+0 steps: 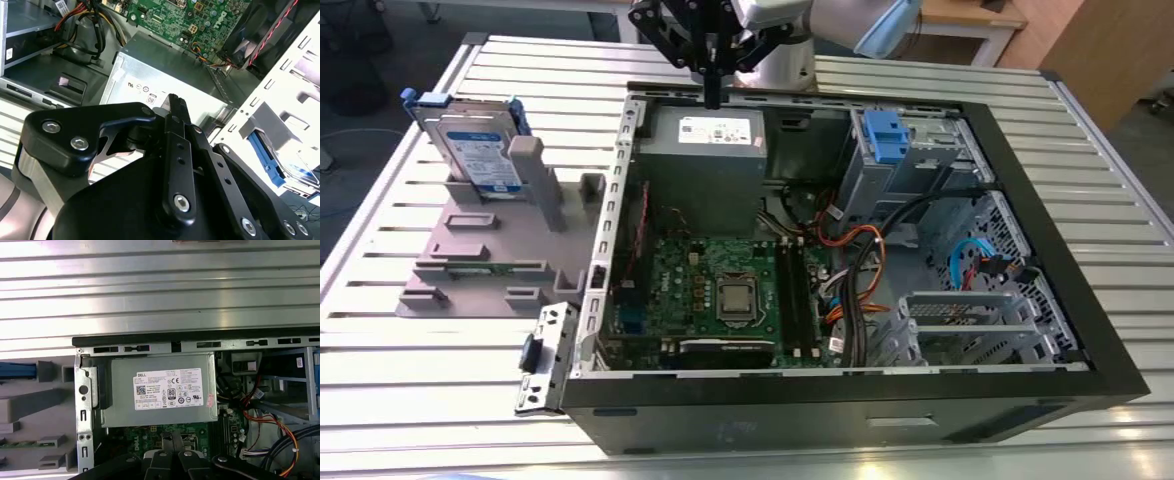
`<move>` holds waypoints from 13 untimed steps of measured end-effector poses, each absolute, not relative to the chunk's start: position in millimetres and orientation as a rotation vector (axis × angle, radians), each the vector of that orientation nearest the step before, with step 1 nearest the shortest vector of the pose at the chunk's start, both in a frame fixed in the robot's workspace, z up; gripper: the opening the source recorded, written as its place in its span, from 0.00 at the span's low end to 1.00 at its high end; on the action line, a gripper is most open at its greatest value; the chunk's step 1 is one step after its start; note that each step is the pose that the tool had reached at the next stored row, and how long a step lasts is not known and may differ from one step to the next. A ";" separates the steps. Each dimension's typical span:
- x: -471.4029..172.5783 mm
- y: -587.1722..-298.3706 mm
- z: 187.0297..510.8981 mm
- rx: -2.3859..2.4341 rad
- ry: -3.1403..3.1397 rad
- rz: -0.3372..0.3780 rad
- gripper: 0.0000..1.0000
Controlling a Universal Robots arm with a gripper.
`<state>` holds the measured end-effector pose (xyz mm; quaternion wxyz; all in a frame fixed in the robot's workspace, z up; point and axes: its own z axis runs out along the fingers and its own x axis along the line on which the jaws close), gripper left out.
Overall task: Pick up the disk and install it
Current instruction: 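Reach for the disk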
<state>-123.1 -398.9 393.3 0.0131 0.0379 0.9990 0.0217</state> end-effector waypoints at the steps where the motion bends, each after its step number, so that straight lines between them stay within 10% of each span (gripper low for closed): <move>1: -123.5 -398.9 393.3 0.118 3.112 0.068 0.11; 13: -135.9 -398.9 393.1 0.118 3.112 0.068 0.11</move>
